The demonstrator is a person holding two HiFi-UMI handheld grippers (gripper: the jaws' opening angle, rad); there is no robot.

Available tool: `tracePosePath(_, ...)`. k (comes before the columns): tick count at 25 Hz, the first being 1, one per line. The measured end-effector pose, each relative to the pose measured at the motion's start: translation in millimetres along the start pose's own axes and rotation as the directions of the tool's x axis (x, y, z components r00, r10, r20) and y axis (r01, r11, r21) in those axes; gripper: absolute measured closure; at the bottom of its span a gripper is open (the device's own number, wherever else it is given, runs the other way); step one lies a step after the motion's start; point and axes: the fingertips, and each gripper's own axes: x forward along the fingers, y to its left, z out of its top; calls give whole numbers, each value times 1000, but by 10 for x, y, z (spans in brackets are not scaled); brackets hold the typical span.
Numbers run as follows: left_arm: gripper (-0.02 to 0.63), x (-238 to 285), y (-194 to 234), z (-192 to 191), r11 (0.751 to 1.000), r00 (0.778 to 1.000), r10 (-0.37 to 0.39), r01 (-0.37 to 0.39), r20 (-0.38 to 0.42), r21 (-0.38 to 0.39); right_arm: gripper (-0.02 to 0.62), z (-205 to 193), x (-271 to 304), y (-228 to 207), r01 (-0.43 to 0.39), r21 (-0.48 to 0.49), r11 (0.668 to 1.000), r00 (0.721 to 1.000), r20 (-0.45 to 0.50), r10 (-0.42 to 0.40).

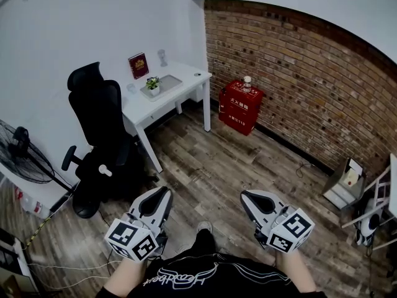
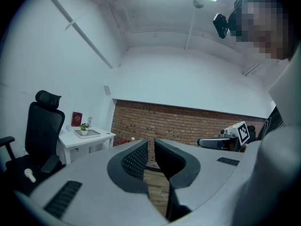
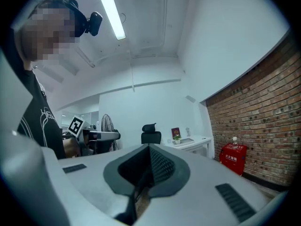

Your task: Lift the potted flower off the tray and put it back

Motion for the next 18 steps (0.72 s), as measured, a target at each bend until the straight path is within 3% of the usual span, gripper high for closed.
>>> tracePosePath(3, 545, 116, 189, -22, 1000, 1000, 23, -23, -4, -19, 592, -36, 80, -106, 8, 6, 1000, 1000, -11, -8)
tracePosePath(6, 427, 284, 408, -46, 999, 999, 46, -46, 2, -27, 592, -93, 192, -243, 19, 9, 1000, 1000, -25, -18)
tracePosePath(10, 356, 569, 673, -128, 997, 998, 67, -67, 0, -26, 592, -203, 368, -492, 30, 27, 999, 999, -43, -28)
tracePosePath(18, 293, 1347, 1436, -357, 992, 990, 125, -127, -71, -26, 592, -345, 1223, -1246, -8, 65, 998, 996, -83, 13)
